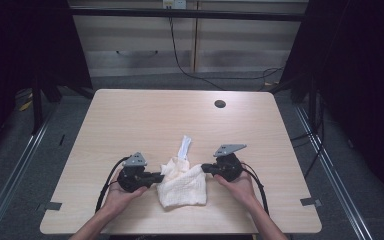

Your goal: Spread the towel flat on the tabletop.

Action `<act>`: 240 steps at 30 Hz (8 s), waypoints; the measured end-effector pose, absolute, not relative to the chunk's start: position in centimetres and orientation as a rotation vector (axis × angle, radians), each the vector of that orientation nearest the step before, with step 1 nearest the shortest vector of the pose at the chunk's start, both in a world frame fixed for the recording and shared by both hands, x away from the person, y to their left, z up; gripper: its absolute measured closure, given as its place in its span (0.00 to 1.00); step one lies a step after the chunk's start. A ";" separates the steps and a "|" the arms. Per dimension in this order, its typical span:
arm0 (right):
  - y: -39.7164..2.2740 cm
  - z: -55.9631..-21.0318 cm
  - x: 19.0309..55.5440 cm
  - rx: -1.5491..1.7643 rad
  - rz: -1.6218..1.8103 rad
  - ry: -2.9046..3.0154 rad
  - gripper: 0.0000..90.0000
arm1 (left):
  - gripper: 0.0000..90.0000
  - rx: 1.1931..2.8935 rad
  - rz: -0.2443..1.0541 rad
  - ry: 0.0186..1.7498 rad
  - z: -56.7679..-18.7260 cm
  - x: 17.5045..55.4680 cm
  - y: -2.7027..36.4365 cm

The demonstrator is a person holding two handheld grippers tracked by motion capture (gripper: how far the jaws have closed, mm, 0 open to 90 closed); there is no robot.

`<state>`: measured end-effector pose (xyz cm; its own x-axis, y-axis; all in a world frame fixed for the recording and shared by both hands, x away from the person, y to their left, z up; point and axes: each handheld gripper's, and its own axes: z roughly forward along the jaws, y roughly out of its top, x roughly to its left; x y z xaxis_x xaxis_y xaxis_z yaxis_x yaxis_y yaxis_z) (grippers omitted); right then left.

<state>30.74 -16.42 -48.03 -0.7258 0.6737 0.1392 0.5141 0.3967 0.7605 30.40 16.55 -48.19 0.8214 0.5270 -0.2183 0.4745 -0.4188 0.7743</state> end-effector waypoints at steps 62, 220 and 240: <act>-16.8 -47.2 29.9 1.024 1.300 2.436 0.97 | 0.96 2.111 0.090 0.709 -47.7 28.9 16.5; -20.5 -30.7 38.7 1.029 1.399 2.084 0.97 | 0.95 1.777 0.452 0.851 -31.9 40.3 21.4; -20.5 -33.9 38.4 1.077 1.392 2.117 0.98 | 0.95 1.813 0.371 0.796 -34.7 37.9 21.6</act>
